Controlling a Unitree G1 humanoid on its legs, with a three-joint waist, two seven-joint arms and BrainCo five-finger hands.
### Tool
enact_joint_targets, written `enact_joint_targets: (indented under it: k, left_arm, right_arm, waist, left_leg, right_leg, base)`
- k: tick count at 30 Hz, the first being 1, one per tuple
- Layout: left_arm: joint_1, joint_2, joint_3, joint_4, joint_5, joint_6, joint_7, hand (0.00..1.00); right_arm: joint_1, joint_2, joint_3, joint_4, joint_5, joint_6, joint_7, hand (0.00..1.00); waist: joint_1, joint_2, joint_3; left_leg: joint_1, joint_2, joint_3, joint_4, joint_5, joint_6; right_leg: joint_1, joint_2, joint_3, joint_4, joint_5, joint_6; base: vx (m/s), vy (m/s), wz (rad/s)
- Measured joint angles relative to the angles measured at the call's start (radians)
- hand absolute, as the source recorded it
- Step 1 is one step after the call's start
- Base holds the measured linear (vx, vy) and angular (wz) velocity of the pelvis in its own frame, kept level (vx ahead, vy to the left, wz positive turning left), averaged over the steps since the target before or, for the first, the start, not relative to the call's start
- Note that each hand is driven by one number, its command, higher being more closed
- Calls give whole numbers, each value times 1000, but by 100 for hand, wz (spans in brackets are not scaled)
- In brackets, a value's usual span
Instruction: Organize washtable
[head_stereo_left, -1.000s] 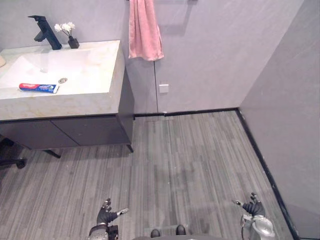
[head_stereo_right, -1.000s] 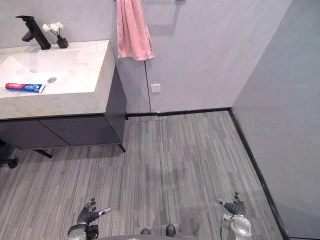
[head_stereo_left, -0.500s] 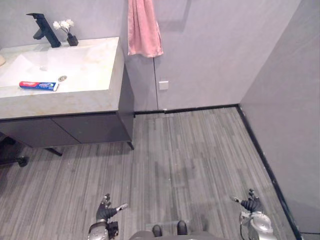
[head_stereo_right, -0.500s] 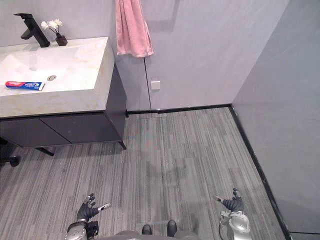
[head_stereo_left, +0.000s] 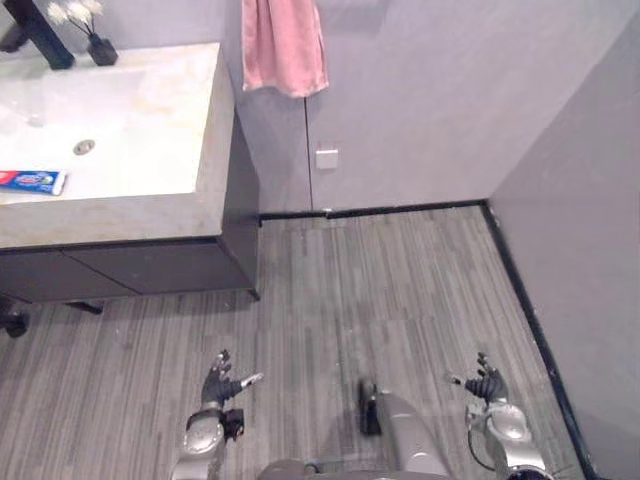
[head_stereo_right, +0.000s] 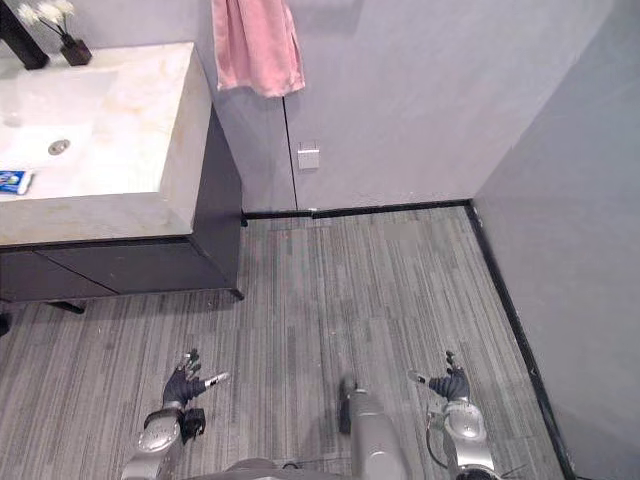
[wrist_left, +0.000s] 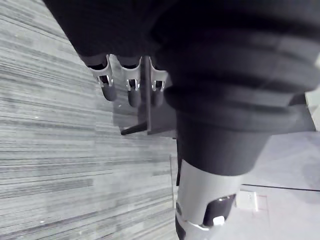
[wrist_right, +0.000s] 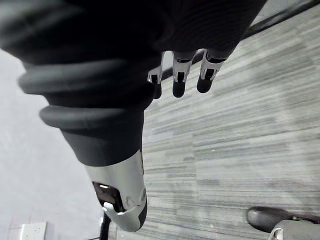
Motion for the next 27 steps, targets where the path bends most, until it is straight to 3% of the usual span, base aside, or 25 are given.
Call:
enact_joint_targets:
  k: [1, 2, 3, 5, 6, 9, 10, 11, 12, 13, 14, 15, 16, 18, 19, 20, 21, 22, 23, 25, 27]
  left_arm:
    - [0, -1, 1, 1, 0, 0, -1, 0]
    - [5, -11, 8, -1, 0, 0, -1, 0]
    - [15, -20, 18, -8, -1, -2, -2, 0]
    - [19, -21, 20, -12, -1, -2, -2, 0]
    - [22, -24, 20, -18, -2, -2, -2, 0]
    - [26, -29, 21, -39, -3, -1, -2, 0]
    - [28, -37, 21, -39, -3, -1, -2, 0]
    - [29, -40, 20, -39, -3, 0, -2, 0]
    - [28, -44, 20, -40, -3, 0, -2, 0]
    - [26, -52, 21, -40, -2, 0, -1, 0]
    - [28, -51, 23, -40, -2, 0, 0, 0]
    - [32, -51, 26, -40, -2, 0, 1, 0]
    - [29, -51, 28, -40, -1, 1, 2, 0]
    - [16, -56, 18, -38, 0, 3, 1, 0]
    - [18, -52, 17, -38, 0, 4, 2, 0]
    - [22, -45, 17, -37, 1, 8, 3, 0]
    - [25, -37, 17, -37, 1, 9, 4, 0]
    - [26, -31, 16, -37, 1, 9, 4, 0]
    - [22, -23, 14, -35, 2, 9, 3, 0]
    - [12, -14, -1, -33, 2, 8, 4, 0]
    - [3, -18, -6, -29, 2, 8, 3, 0]
  right_arm:
    - [-3, 0, 8, 0, 0, -1, 0, 0]
    - [2, 3, 25, 0, 0, -1, 0, 0]
    - [8, 11, 47, -7, 1, -2, -1, 0]
    - [13, 37, 56, -22, 2, -14, -2, 0]
    - [10, 44, 54, -34, 2, -17, -2, 0]
    - [-6, 41, 42, -36, 3, -16, -3, 0]
    - [-8, 41, 22, -33, 2, -15, -4, 0]
    - [-7, 40, 14, -30, 3, -16, -4, 0]
    - [-6, 38, 5, -24, 2, -16, -5, 0]
    - [-10, 28, -5, 12, 1, -14, -7, 0]
    - [-8, 29, -3, 21, 1, -12, -9, 0]
    - [-3, 37, 1, 27, 0, -11, -7, 0]
    - [-2, 40, 6, 27, 0, -11, -7, 0]
    - [3, 47, 8, 31, -14, -10, -6, 0]
    - [14, 54, 7, 32, -24, -10, -5, 0]
    - [18, 61, 8, 34, -33, -10, -4, 0]
    - [23, 64, 11, 44, -36, -10, -4, 0]
    - [23, 64, 14, 44, -36, -10, -3, 0]
    - [19, 64, 21, 44, -36, -10, -3, 0]
    - [22, 63, 37, 43, -36, -12, -3, 0]
    - [20, 63, 37, 43, -35, -12, -3, 0]
  waist:
    - [-5, 1, 2]
    - [-2, 1, 6]
    - [6, -2, 18]
    - [40, -23, 37]
    - [61, -33, 39]
    - [77, -34, 48]
    - [77, -42, 60]
    - [76, -44, 62]
    - [76, -43, 61]
    - [81, -17, 51]
    - [84, -13, 45]
    - [86, -25, 37]
    - [85, -36, 33]
    - [85, -43, 33]
    - [79, -52, 34]
    - [77, -62, 34]
    - [75, -64, 34]
    - [76, -65, 34]
    - [74, -64, 34]
    - [70, -67, 32]
    - [67, -69, 30]
  left_leg:
    - [-37, 5, -9, 92, 41, 16]
    - [-114, 25, -11, 307, 155, 33]
    - [-181, 62, 2, 527, 165, 51]
    - [-281, 94, 49, 720, 117, 87]
    - [-353, 89, 69, 721, 93, 94]
    - [-471, 52, 81, 528, 52, 94]
    - [-490, -5, 81, 250, 59, 76]
    - [-494, -20, 76, 160, 77, 60]
    - [-496, -32, 70, 61, 102, 40]
    - [-485, -34, 70, -134, 234, 50]
    - [-475, -40, 74, -131, 287, 68]
    - [-474, -63, 76, -111, 314, 98]
    - [-482, -75, 81, -90, 299, 118]
    - [-469, -95, 103, -45, 242, 159]
    - [-434, -106, 113, -43, 218, 169]
    - [-371, -125, 114, -54, 185, 185]
    - [-304, -134, 115, -69, 159, 194]
    - [-268, -138, 115, -83, 152, 196]
    - [-204, -139, 109, -119, 147, 199]
    - [-141, -135, 86, -162, 148, 199]
    - [-98, -123, 68, -179, 144, 191]
  right_leg:
    - [31, 5, -6, -20, -14, -2]
    - [126, 21, -7, -82, -29, -13]
    - [235, 47, -2, -148, -37, -25]
    - [370, 64, 30, -223, -45, -37]
    - [424, 61, 55, -267, -46, -38]
    - [497, 40, 88, -326, -59, -21]
    - [548, 0, 100, -335, -95, 1]
    - [563, -10, 103, -341, -106, 9]
    - [578, -16, 106, -351, -115, 17]
    - [613, -20, 125, -367, -154, 46]
    - [624, -28, 135, -363, -170, 55]
    - [628, -52, 143, -343, -193, 66]
    - [623, -65, 146, -317, -204, 70]
    - [549, -93, 167, -113, -212, 86]
    - [517, -104, 169, 12, -205, 119]
    - [466, -129, 179, 191, -174, 213]
    - [413, -140, 180, 351, -194, 218]
    - [390, -145, 172, 402, -206, 203]
    - [346, -146, 148, 434, -229, 169]
    - [287, -136, 106, 367, -248, 138]
    - [238, -109, 101, 146, -240, 133]
  base:
    - [563, -199, 21]
    - [557, -184, 14]
    - [540, -166, 4]
    - [469, -116, -37]
    - [507, -84, -57]
    - [413, 33, -32]
    - [464, 120, -17]
    - [401, 129, -16]
    - [423, 189, -28]
    - [435, 219, -35]
    - [545, 290, -39]
    - [288, 162, -21]
    - [508, 229, -13]
    - [511, 215, -7]
    - [498, 210, -6]
    - [591, 218, -6]
    - [482, 161, -4]
    - [462, 129, 2]
    - [420, 96, 15]
    - [372, 44, 31]
    - [321, -33, 47]
